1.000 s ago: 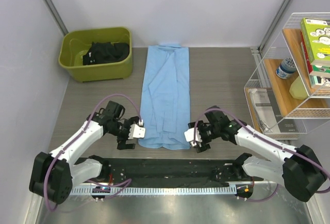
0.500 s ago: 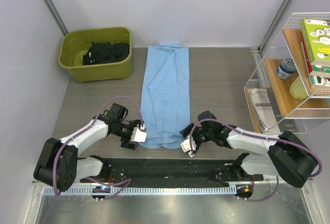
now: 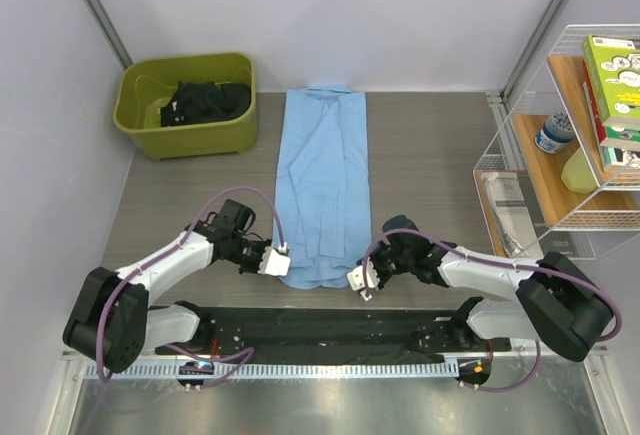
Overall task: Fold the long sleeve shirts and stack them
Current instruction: Fold the shirt
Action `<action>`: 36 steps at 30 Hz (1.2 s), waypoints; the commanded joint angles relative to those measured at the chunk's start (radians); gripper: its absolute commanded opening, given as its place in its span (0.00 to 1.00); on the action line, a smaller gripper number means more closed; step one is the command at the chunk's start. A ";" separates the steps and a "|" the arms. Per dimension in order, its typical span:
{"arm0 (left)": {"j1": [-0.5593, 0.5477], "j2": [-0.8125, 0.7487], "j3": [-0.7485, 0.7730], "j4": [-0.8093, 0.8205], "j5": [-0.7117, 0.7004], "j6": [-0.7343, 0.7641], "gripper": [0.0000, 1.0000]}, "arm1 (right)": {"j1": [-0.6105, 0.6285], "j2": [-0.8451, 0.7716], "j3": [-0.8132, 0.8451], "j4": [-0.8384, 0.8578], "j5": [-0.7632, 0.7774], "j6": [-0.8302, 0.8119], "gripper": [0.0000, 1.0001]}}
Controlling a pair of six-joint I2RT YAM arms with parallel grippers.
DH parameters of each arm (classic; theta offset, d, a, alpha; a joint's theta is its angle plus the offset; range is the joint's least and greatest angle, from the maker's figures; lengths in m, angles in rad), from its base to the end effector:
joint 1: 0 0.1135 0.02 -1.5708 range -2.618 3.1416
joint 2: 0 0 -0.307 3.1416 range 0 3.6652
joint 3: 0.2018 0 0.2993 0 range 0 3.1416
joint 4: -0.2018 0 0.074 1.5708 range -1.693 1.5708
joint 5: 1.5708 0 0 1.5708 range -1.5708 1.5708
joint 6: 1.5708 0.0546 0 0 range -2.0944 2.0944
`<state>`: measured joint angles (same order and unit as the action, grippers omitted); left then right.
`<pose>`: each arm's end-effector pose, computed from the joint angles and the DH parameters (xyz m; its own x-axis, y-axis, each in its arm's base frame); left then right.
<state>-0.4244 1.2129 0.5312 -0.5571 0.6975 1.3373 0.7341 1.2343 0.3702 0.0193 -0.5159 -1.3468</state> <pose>0.1821 -0.1208 0.1533 0.2933 0.6857 -0.6662 0.9553 -0.2371 0.1766 0.1567 0.1776 0.1284 0.6819 -0.5270 -0.5072 -0.7248 -0.3937 -0.5653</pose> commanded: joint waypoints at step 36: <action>0.045 0.089 0.533 -0.409 0.142 -0.138 0.00 | -0.123 -0.167 0.446 -0.381 -0.027 0.396 0.01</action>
<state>-0.4217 1.2297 0.9661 -0.9600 0.7807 1.1542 0.6998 0.9878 0.6968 -0.4057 -0.4568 -0.9180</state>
